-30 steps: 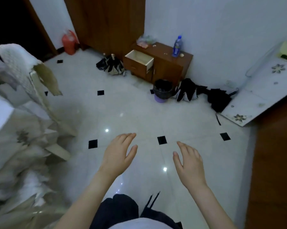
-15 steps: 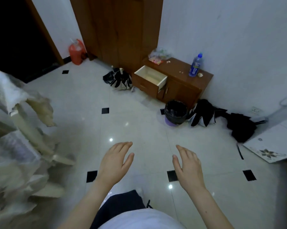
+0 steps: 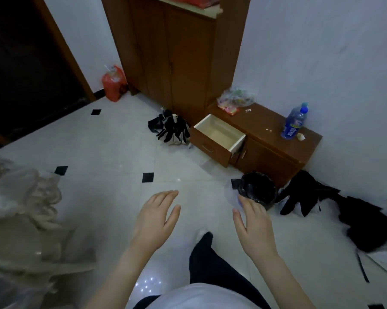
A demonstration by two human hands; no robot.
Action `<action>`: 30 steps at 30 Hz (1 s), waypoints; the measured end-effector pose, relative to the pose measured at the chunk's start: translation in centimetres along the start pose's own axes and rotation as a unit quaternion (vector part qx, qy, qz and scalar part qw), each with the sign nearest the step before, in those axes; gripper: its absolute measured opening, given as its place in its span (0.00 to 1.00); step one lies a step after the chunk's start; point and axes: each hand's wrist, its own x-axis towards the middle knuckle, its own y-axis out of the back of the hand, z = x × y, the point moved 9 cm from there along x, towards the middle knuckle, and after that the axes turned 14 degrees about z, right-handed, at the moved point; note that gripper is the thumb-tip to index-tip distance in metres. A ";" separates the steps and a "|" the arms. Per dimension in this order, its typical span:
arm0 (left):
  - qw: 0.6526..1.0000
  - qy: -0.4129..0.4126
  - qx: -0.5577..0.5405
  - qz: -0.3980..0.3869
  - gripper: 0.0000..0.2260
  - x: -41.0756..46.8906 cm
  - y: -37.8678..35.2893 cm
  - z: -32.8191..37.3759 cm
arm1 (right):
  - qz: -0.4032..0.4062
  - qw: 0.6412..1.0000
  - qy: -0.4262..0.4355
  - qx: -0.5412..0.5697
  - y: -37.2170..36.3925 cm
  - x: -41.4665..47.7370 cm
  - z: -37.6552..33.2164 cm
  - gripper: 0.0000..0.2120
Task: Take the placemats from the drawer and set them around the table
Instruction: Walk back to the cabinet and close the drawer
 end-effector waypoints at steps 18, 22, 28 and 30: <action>0.998 -0.047 0.004 -0.030 0.24 38.5 -9.2 -7.0 | 0.011 0.999 -0.011 -0.043 -11.6 36.0 -0.6 0.25; 0.992 -0.079 -0.001 -0.102 0.25 43.0 -13.6 -10.6 | 0.028 0.994 -0.080 -0.067 -15.7 37.8 0.8 0.24; 0.967 -0.167 -0.011 -0.194 0.23 50.6 -18.7 -15.1 | 0.031 0.973 -0.205 -0.097 -21.0 40.1 2.2 0.27; 0.958 -0.199 -0.017 -0.207 0.22 53.6 -20.2 -15.8 | 0.047 0.968 -0.225 -0.102 -22.3 41.4 2.2 0.26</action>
